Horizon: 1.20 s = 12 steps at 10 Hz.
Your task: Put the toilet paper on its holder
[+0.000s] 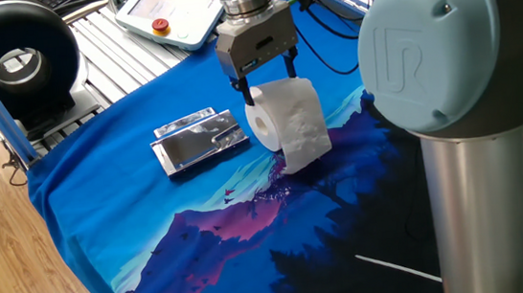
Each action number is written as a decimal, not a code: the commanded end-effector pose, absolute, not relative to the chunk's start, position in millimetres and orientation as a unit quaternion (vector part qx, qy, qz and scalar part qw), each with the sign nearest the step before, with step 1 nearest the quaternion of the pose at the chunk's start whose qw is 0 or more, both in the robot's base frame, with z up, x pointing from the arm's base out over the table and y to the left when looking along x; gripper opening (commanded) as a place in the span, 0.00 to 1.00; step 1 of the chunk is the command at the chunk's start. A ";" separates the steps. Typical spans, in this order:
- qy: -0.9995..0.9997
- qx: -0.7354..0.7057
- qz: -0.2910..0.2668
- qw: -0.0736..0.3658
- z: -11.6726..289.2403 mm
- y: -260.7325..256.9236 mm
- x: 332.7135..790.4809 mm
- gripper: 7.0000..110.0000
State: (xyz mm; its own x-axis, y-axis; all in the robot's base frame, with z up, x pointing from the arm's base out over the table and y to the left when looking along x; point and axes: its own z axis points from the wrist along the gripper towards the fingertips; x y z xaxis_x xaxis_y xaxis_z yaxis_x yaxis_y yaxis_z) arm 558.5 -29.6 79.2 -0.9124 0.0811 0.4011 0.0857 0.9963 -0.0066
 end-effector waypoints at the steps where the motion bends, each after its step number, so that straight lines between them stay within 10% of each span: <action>1: -0.976 -0.045 -0.010 0.212 74.1 -24.6 553.0 0.79; 12: -0.965 -0.057 -0.009 0.255 87.7 -29.0 532.7 0.79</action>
State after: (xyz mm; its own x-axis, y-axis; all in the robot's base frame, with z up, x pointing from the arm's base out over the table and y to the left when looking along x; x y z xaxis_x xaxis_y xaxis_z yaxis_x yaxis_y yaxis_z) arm 537.5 -31.0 85.2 -0.8774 0.0896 0.4713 0.0950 0.9954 -0.0124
